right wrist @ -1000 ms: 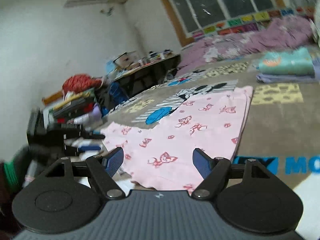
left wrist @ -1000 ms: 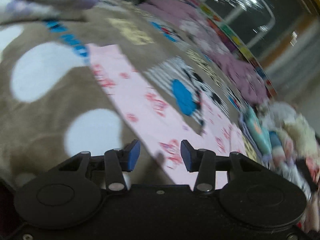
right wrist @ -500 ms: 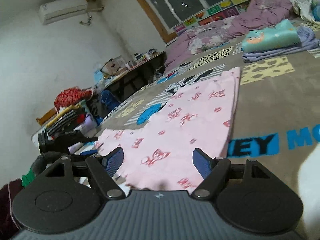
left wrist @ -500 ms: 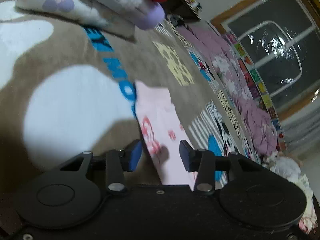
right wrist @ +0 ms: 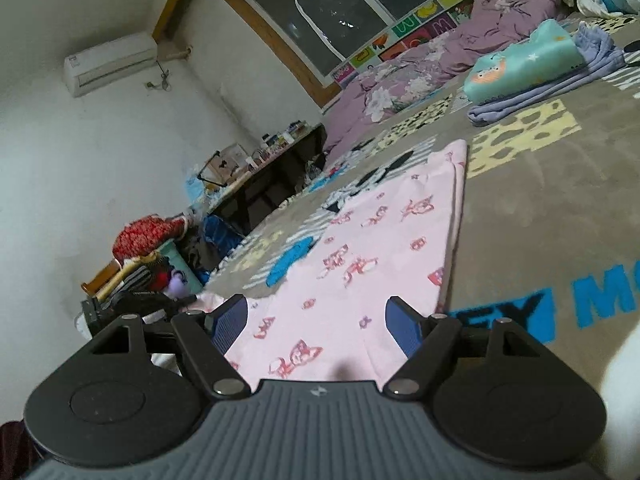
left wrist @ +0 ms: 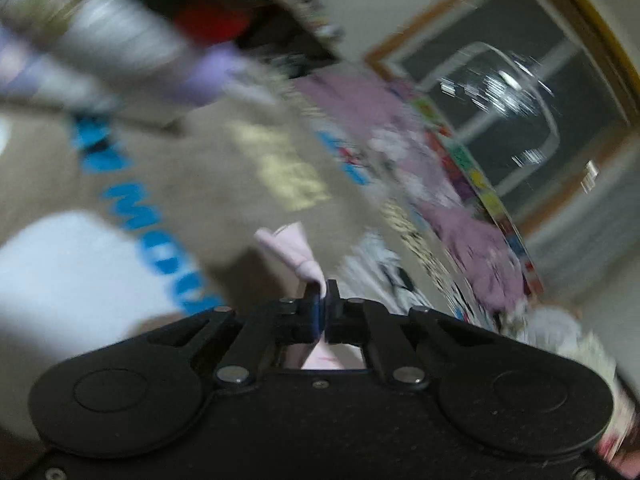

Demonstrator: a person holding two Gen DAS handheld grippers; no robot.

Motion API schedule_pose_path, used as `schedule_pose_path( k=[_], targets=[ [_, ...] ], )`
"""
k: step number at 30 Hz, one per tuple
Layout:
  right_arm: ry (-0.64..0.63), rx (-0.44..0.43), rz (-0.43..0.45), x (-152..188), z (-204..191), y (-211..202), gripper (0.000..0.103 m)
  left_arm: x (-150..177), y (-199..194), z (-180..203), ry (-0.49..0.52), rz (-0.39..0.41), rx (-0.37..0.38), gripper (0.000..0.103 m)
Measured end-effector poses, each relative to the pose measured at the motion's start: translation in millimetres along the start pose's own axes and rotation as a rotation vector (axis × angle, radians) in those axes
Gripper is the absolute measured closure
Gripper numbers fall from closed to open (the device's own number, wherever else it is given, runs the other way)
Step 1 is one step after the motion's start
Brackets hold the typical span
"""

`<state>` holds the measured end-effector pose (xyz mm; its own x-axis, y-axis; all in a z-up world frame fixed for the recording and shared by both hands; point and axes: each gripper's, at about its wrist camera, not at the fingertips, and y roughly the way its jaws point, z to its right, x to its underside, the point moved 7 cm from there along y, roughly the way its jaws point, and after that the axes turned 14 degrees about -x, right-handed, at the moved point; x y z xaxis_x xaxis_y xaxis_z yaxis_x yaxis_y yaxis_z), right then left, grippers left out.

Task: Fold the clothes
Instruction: 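Grasp the pink garment edge with the left gripper while the right gripper grasps another edge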

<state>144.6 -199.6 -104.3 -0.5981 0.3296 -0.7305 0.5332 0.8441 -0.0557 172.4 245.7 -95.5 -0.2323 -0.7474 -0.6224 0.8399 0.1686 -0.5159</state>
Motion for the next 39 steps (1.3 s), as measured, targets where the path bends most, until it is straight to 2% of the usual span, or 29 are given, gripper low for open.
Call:
schedule_pose_path(
  k=[4,9,17,22,26,29,31,32,33,34,35,39],
  targets=[
    [0.042,-0.044,0.035,-6,-1,-3,0.027,18,-28,61,0.178,0.046,0.07,0.103],
    [0.16,-0.102,0.112,-15,9,-15,0.027,51,-53,127,0.325,0.047,0.153,0.103],
    [0.376,-0.183,0.258,-29,33,-35,0.026,126,-48,216,0.542,0.002,0.201,0.103],
    [0.51,-0.176,0.363,-34,62,-52,0.025,187,-29,251,0.692,-0.049,0.2,0.103],
    [0.615,-0.127,0.424,-30,91,-60,0.025,233,-15,264,0.799,-0.081,0.183,0.103],
    [0.67,-0.122,0.441,-27,103,-58,0.027,261,-8,267,0.879,-0.097,0.174,0.103],
    [0.645,-0.11,0.417,-29,102,-51,0.027,273,-5,268,0.909,-0.128,0.194,0.103],
    [0.632,-0.103,0.404,-29,101,-47,0.026,278,-4,268,0.925,-0.157,0.211,0.101],
    [0.62,-0.098,0.394,-30,101,-45,0.026,283,-3,268,0.941,-0.185,0.229,0.091],
    [0.609,-0.092,0.385,-31,100,-42,0.026,286,-5,268,0.955,-0.206,0.242,0.07],
    [0.598,-0.087,0.375,-31,100,-39,0.026,279,-11,265,0.946,-0.194,0.254,0.06],
    [0.54,-0.057,0.33,-34,99,-30,0.026,251,-37,252,0.905,-0.141,0.301,0.058]
  ],
)
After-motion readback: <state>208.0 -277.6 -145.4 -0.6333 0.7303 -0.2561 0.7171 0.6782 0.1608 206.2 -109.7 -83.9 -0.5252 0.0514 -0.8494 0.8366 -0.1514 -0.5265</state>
